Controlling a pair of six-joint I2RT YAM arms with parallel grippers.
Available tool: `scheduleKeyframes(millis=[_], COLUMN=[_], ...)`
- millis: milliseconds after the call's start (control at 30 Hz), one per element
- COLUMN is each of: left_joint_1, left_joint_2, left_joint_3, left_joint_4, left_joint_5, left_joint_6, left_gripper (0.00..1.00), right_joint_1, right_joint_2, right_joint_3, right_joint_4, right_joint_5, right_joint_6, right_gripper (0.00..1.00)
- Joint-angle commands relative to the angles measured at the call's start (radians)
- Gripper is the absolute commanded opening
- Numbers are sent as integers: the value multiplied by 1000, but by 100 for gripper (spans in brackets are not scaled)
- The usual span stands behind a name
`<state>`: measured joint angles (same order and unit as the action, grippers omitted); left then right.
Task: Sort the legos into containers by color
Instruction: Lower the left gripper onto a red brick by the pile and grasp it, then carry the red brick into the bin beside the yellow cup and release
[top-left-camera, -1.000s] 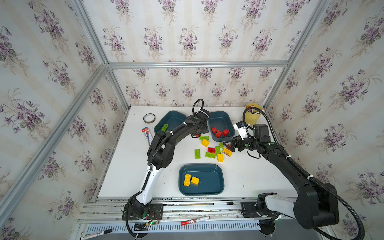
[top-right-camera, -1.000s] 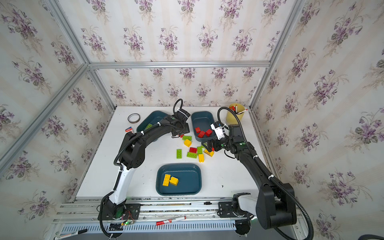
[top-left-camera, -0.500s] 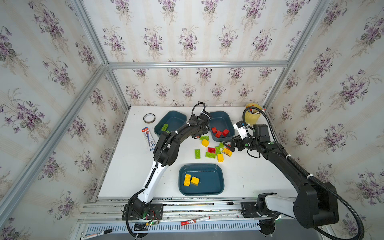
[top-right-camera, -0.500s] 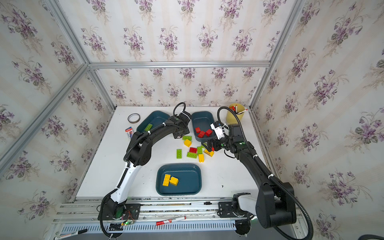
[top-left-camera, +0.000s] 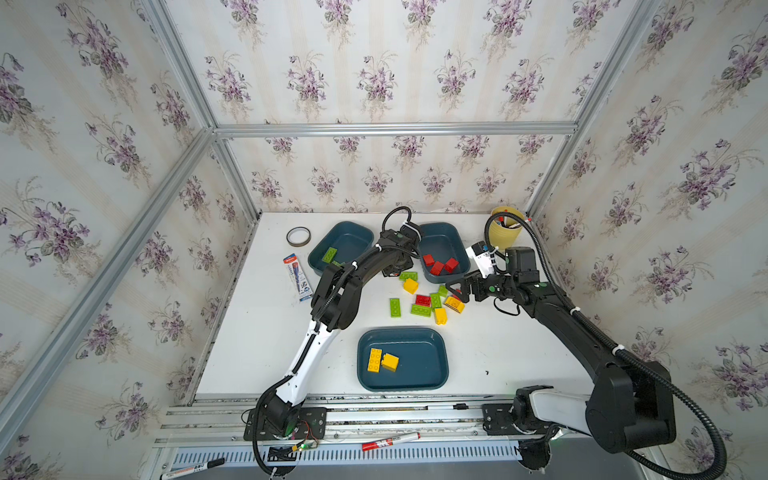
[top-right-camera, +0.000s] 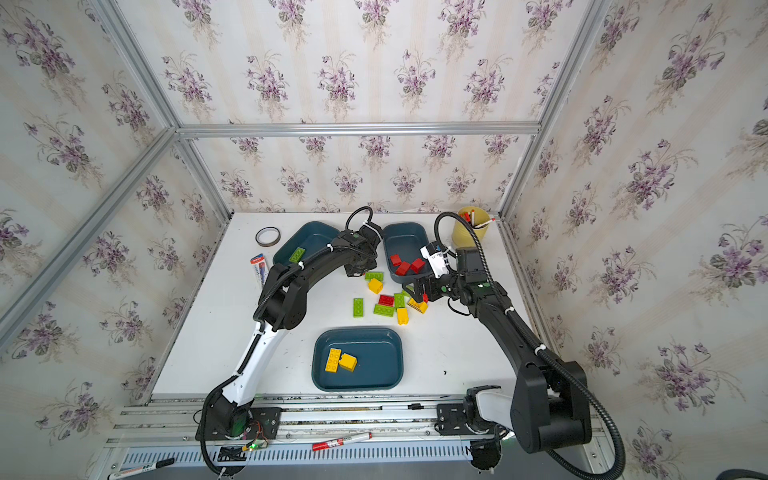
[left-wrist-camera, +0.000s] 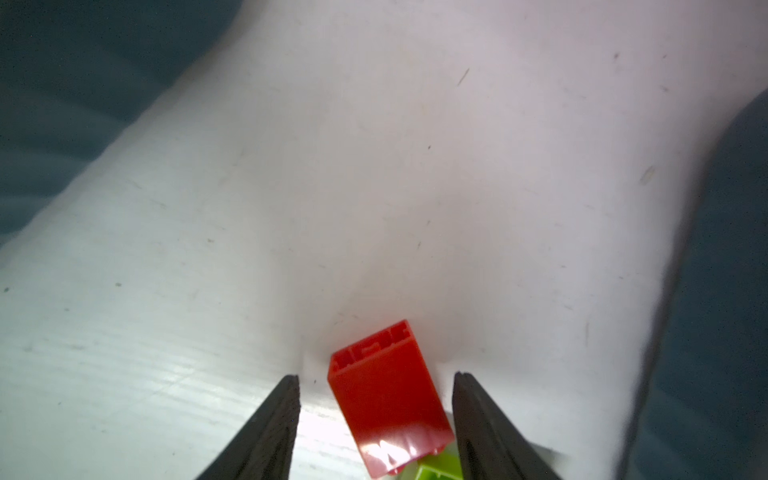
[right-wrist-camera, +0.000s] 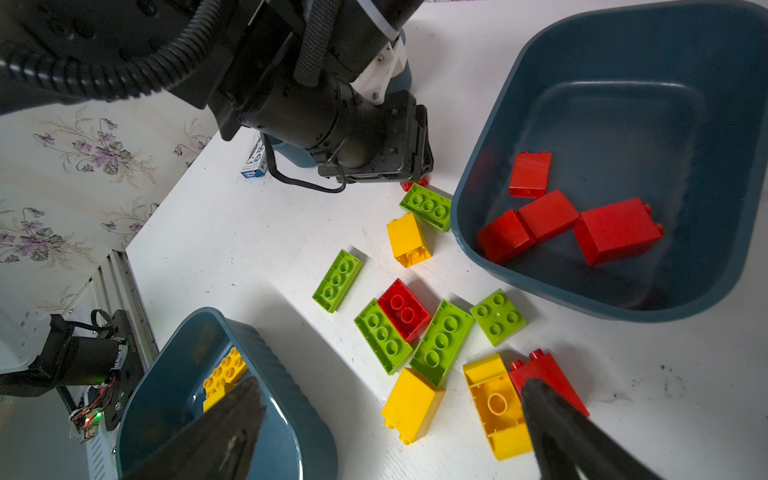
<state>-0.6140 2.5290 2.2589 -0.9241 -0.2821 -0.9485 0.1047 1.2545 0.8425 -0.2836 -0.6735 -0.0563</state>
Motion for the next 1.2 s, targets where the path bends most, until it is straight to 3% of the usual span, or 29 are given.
scheduleKeyframes(millis=[0, 367, 700, 967, 1167], left_joint_1=[5, 21, 45, 31, -13], left_joint_2=[1, -10, -29, -166, -249], left_joint_3=[6, -16, -23, -36, -43], left_joint_4=[-36, -88, -93, -87, -37], left_joint_5=[21, 18, 20, -19, 86], left_joint_6=[-24, -38, 26, 202, 395], left_gripper=[60, 40, 31, 31, 29], right_joint_1=[3, 2, 1, 1, 2], right_joint_2=[1, 9, 7, 5, 7], right_joint_3=[15, 23, 19, 18, 18], right_joint_4=[23, 21, 23, 24, 28], right_joint_5=[-17, -18, -11, 8, 21], right_joint_6=[3, 2, 2, -1, 0], right_gripper=[100, 100, 100, 100, 100])
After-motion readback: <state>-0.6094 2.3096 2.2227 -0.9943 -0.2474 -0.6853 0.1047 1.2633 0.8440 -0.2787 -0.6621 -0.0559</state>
